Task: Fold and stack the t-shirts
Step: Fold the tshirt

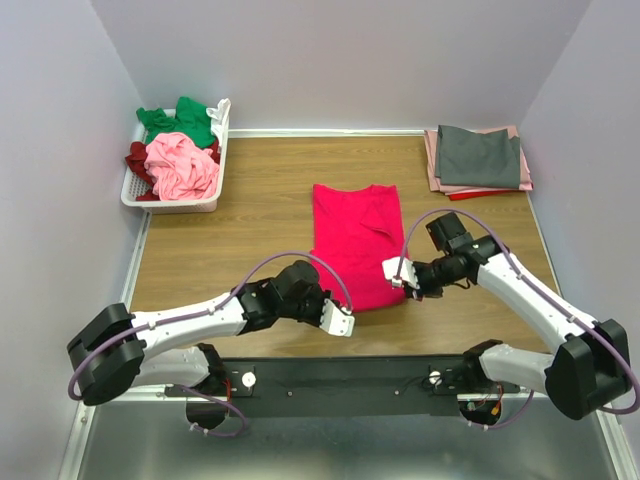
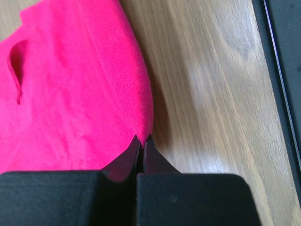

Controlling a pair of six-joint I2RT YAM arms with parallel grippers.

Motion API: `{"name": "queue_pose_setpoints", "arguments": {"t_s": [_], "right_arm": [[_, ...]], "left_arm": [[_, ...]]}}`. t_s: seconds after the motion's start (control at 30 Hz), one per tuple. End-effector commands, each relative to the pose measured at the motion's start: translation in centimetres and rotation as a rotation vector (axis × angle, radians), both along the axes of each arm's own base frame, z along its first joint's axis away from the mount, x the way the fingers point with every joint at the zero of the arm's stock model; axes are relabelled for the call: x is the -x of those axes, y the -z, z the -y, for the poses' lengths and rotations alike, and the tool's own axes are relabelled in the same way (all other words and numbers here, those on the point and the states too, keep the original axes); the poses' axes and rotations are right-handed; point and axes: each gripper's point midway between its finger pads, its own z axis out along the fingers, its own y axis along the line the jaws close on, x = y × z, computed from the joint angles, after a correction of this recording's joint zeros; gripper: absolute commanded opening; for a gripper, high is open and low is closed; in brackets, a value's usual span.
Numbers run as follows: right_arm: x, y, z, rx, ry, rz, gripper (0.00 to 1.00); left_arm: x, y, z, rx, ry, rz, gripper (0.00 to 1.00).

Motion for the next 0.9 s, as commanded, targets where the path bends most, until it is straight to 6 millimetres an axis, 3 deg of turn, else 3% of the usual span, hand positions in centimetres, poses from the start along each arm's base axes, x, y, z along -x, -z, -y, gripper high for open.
{"name": "queue_pose_setpoints", "arguments": {"t_s": [0.0,0.17,0.3,0.5,0.73,0.87], "right_arm": [[-1.1,-2.4,-0.4,-0.009,0.064,0.003,0.00],[-5.0,-5.0,-1.0,-0.007,0.129,0.085,0.00],[-7.3,-6.3,-1.2,0.000,0.178,0.128,0.00],[-11.2,-7.0,-1.4,0.024,0.271,0.188,0.00],[-17.2,-7.6,-1.7,0.031,0.415,0.272,0.00],[-20.1,-7.8,-1.5,0.030,0.484,0.304,0.00]], "left_arm": [[-0.4,-1.9,0.4,0.021,0.004,0.036,0.00],[-3.1,-2.6,0.2,0.011,-0.032,0.091,0.00],[-6.5,-4.8,-0.3,0.069,-0.101,0.175,0.00],[-11.8,-7.9,-1.0,0.124,-0.182,0.294,0.00],[-16.8,-8.0,-1.6,0.125,-0.236,0.362,0.00],[-19.7,-9.4,-1.5,0.154,-0.266,0.420,0.00]]}}
